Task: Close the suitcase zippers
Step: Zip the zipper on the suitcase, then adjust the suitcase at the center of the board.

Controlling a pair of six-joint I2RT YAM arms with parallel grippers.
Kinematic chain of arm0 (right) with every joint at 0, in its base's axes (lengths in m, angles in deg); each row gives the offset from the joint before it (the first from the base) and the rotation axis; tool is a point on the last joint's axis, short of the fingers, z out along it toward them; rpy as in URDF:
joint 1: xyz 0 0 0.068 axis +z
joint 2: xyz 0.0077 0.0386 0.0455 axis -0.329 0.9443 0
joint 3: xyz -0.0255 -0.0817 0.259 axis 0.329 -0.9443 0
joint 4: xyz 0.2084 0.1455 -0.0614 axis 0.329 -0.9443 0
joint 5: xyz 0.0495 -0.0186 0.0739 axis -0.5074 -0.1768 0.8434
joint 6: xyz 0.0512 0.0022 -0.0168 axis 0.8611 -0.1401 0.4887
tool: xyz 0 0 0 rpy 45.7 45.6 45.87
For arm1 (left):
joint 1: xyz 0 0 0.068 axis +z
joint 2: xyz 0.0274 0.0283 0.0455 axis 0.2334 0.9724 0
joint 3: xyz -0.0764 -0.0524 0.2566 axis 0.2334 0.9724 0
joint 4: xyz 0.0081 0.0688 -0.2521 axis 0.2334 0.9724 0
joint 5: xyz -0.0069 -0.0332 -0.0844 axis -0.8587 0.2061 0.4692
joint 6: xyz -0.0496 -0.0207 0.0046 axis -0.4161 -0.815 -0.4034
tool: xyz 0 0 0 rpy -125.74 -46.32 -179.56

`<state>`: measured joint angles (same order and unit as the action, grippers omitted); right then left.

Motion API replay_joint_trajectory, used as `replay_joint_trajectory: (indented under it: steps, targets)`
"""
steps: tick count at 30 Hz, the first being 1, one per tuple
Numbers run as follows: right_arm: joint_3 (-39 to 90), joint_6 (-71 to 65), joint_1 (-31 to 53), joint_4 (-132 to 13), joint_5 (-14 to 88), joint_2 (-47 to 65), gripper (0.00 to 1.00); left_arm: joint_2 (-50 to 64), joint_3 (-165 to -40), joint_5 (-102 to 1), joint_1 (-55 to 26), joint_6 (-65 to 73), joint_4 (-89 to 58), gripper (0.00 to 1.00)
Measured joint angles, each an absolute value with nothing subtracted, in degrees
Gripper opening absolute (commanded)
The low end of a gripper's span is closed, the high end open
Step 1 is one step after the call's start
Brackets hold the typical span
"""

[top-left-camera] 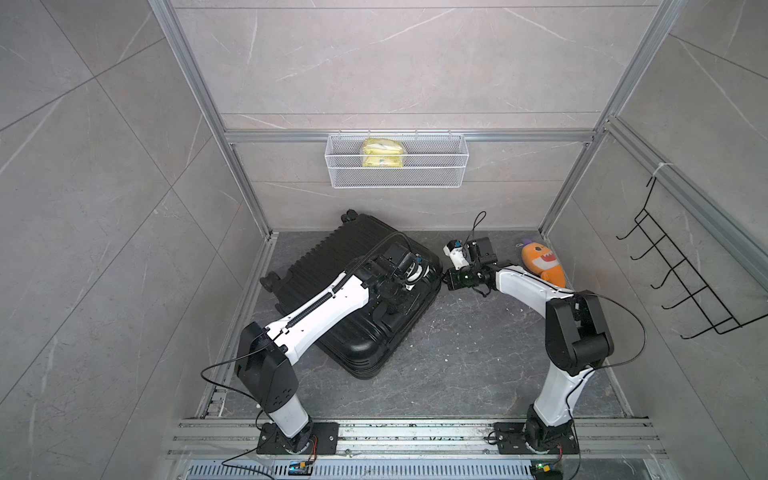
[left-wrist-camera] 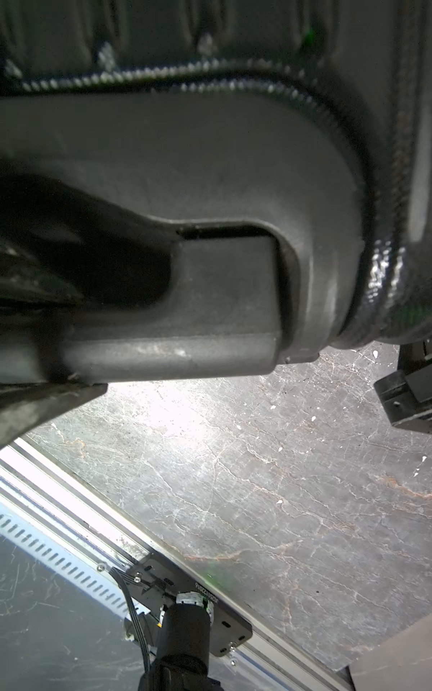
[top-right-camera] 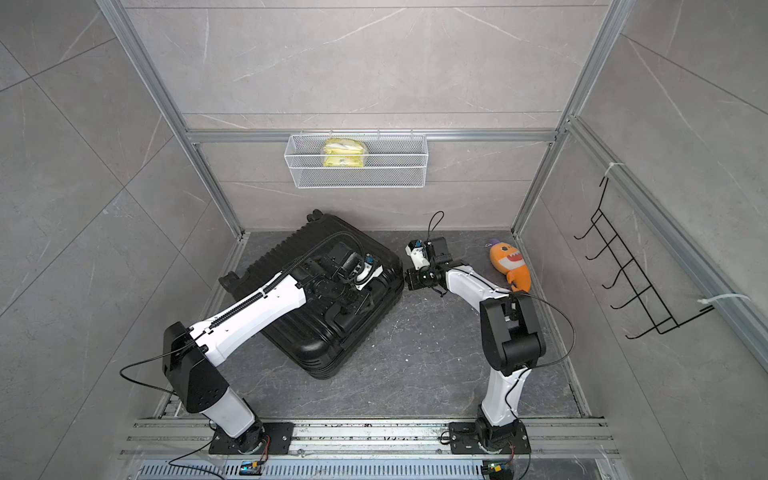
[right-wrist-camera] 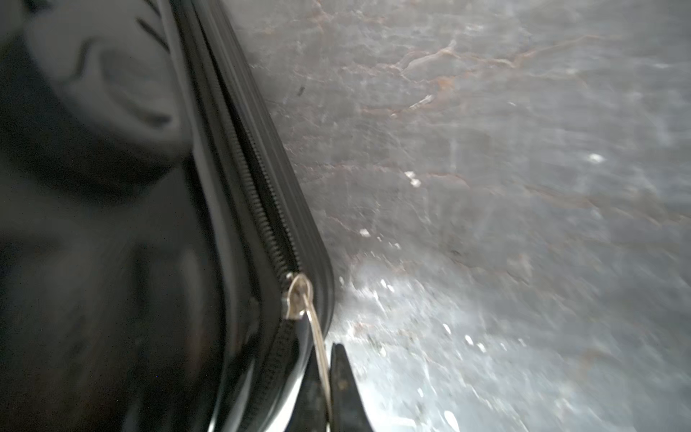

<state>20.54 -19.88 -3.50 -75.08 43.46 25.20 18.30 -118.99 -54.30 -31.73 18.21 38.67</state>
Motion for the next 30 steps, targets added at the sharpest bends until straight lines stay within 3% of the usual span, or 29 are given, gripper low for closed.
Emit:
replay_joint_trajectory:
  steps: [3, 8, 20, 30]
  targets:
    - [14.13, -19.79, -4.27, -73.37, 41.82, 19.91, 0.00, 16.72, -117.35, -55.20, -32.70, 18.53, 39.20, 0.52]
    - [6.90, -17.98, -5.28, -72.83, 40.24, 13.03, 0.00, 12.09, -114.44, -57.56, -34.07, 18.16, 41.82, 0.66]
    - [-7.31, -10.65, 2.13, -71.41, 32.13, -2.86, 0.00, 10.17, -111.43, -69.93, -33.11, 15.58, 41.47, 0.71]
    - [-12.97, -5.74, 12.25, -68.76, 27.65, -8.76, 0.00, 7.04, -108.35, -69.63, -28.00, 19.36, 42.02, 0.76]
